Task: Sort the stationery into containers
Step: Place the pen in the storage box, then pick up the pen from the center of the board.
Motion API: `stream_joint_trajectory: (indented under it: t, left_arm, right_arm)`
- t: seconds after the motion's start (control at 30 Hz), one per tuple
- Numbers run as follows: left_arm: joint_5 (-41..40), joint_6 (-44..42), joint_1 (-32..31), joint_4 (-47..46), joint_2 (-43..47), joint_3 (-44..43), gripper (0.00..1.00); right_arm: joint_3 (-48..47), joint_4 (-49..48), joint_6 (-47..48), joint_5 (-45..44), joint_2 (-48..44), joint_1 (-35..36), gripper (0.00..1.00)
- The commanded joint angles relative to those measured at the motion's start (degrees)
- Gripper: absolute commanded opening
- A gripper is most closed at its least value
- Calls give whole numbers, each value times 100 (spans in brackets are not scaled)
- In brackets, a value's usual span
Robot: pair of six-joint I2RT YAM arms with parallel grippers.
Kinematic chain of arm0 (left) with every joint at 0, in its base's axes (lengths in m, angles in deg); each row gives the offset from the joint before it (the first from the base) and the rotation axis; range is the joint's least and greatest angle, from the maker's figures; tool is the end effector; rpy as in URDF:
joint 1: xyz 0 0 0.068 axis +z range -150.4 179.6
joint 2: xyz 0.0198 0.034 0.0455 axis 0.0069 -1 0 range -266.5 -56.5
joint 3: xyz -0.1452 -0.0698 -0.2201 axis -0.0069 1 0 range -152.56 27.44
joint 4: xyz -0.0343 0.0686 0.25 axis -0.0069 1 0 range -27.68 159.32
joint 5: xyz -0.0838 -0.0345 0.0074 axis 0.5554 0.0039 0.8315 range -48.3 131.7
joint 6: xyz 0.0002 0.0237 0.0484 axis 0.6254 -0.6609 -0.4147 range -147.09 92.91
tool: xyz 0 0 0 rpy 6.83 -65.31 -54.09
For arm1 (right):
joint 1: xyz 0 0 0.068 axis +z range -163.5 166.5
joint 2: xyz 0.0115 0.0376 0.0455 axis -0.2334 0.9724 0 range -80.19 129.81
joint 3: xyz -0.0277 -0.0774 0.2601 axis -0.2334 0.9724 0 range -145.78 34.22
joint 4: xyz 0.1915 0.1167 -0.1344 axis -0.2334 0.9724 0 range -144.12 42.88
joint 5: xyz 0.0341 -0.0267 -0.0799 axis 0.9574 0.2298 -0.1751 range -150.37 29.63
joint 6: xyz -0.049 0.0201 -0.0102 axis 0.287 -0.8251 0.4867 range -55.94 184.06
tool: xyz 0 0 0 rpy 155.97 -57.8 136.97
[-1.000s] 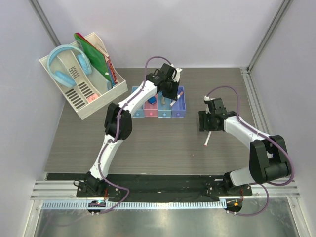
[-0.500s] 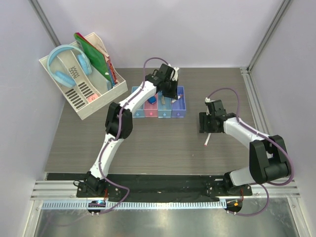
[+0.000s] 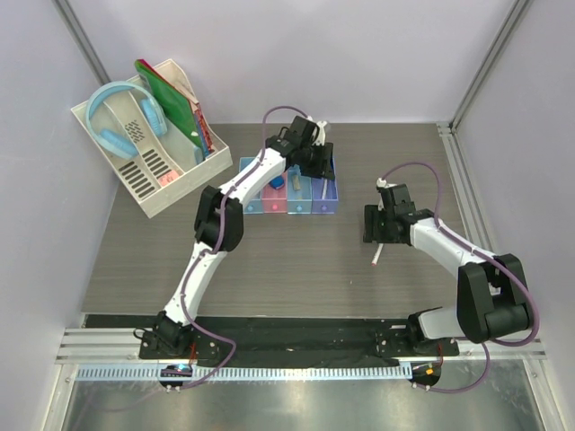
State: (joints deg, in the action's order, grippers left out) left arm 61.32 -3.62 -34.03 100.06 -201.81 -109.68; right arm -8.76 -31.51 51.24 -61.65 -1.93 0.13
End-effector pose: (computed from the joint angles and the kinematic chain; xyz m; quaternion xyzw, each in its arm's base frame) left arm 0.4621 -0.3218 0.2110 0.1446 0.9042 -0.3154 0.2492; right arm 0.2520 0.0603 0.1867 -0.0037 0.9609 0.0528 0.2717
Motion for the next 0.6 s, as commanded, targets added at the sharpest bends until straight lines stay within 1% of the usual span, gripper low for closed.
stream_joint_trajectory:
  t: [0.0, 0.2, 0.23, 0.37, 0.57]
  left_arm:
    - [323, 132, 58, -327, 126, -166, 55]
    - [639, 247, 225, -495, 433, -96, 57]
    - [814, 255, 242, -608, 495, -26, 59]
    - [1096, 229, 330, -794, 732, 299, 61]
    - [1325, 80, 523, -794, 1049, 694, 61]
  right_arm:
    - [53, -257, -124, 49, 23, -44, 63]
    - [114, -275, -194, -21, -74, -97, 62]
    - [132, -283, -203, -100, -91, -115, 62]
    - [290, -424, -309, -189, -179, -246, 63]
    - [563, -609, -458, 40, -232, -510, 63]
